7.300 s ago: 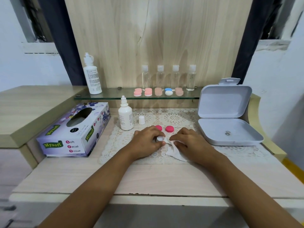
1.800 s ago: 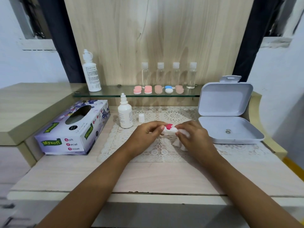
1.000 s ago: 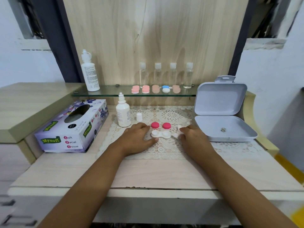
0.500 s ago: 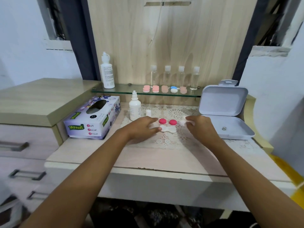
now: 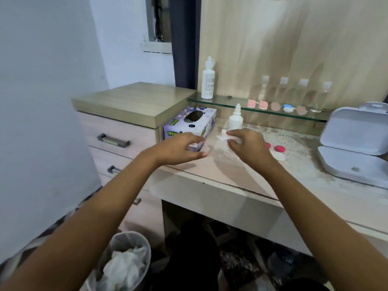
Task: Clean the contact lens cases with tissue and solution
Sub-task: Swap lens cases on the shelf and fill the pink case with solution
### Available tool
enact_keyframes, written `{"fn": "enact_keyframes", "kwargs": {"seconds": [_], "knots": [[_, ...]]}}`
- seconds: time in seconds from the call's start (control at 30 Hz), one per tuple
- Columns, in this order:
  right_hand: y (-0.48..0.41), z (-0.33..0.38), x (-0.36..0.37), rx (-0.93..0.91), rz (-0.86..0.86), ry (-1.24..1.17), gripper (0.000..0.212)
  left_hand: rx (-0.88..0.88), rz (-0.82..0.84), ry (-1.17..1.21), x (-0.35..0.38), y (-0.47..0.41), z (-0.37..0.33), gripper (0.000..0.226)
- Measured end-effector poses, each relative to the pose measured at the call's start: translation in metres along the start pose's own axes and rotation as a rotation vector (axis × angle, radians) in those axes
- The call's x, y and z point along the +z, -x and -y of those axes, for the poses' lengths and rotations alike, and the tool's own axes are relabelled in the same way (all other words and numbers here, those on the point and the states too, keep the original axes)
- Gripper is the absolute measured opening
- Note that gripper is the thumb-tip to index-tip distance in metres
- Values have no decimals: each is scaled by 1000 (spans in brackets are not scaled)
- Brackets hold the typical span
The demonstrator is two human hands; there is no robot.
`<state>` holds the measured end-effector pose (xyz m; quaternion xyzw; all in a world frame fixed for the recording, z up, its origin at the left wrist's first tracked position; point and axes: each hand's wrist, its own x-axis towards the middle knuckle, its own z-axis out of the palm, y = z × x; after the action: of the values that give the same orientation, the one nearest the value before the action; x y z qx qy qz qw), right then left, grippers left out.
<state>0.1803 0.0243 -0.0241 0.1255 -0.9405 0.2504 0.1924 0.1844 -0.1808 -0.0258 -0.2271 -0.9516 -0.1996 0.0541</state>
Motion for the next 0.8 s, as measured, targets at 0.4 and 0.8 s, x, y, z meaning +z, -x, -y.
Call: {"fn": "enact_keyframes", "kwargs": {"seconds": [0.4,0.8], "knots": [[-3,131,107,-273,191,-216,32,-336,-85,-53,-34,129,118,56],[22,181,237,-304,531,-267,32,-569,2,64,36,203,212,50]]}}
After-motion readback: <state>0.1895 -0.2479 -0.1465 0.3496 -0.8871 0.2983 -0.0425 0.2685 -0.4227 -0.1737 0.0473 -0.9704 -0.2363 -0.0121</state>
